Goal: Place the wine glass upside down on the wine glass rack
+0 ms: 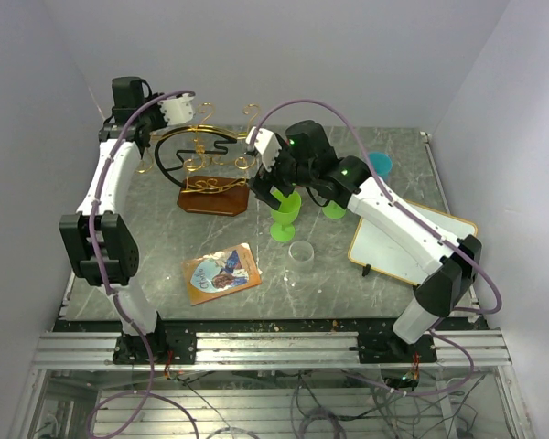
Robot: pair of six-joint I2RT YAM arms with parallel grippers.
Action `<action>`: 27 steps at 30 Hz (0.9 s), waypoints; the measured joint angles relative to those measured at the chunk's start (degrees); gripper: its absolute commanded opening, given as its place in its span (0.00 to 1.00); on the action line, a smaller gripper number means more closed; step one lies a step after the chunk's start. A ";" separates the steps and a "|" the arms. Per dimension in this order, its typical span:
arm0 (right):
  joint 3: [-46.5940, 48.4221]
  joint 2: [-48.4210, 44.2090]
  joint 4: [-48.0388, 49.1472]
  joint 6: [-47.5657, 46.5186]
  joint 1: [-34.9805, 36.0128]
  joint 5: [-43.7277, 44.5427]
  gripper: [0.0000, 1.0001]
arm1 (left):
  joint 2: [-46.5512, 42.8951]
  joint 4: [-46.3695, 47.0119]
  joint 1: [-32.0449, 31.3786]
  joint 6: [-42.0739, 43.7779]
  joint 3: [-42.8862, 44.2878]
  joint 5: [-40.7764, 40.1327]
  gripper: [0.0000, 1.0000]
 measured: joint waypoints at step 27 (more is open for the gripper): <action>-3.80 -7.43 -0.04 -2.97 -1.84 3.37 0.90 | -16.98 1.51 1.18 -47.56 -1.03 3.15 1.00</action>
